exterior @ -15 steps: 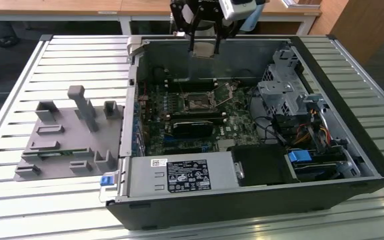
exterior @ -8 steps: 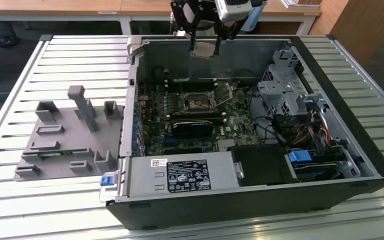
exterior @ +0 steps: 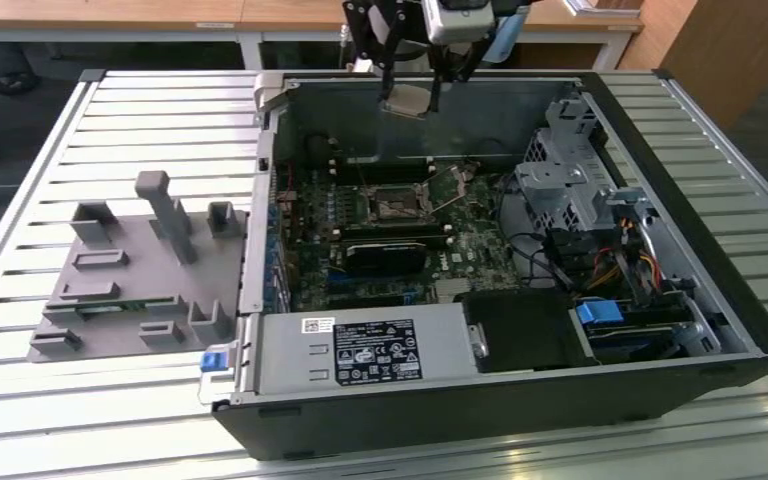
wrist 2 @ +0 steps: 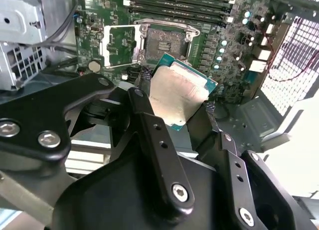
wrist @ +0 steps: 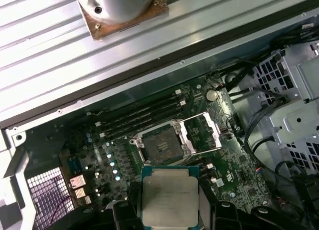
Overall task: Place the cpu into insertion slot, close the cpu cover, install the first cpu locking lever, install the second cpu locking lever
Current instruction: 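Place the cpu into insertion slot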
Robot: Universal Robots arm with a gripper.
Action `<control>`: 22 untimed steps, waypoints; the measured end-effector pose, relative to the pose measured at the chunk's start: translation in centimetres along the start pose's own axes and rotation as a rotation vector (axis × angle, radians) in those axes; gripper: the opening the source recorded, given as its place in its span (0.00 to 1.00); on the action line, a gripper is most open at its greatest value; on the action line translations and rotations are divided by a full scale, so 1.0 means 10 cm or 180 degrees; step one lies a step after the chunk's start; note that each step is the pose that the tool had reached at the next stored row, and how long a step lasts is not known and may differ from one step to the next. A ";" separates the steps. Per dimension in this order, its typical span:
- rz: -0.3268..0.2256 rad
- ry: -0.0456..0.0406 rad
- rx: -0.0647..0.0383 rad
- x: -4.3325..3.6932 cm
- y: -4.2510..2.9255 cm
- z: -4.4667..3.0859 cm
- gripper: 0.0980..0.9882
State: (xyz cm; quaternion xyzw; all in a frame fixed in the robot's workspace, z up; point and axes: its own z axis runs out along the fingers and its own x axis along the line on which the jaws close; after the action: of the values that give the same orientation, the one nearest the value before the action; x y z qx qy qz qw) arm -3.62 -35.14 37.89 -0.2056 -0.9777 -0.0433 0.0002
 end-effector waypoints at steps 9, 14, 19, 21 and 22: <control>0.0339 -0.0032 0.0001 0.000 0.000 0.004 0.50; 0.0527 -0.0049 0.0001 0.000 0.000 0.005 0.50; 0.0707 -0.0066 0.0000 0.000 -0.001 0.007 0.50; 0.0775 -0.0072 0.0000 0.000 0.000 0.008 0.50; 0.0810 -0.0075 0.0000 0.000 0.000 0.008 0.50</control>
State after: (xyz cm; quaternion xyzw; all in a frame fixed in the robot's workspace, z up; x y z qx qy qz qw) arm -3.62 -35.14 37.81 -0.3284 -0.9437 -0.0405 -0.0058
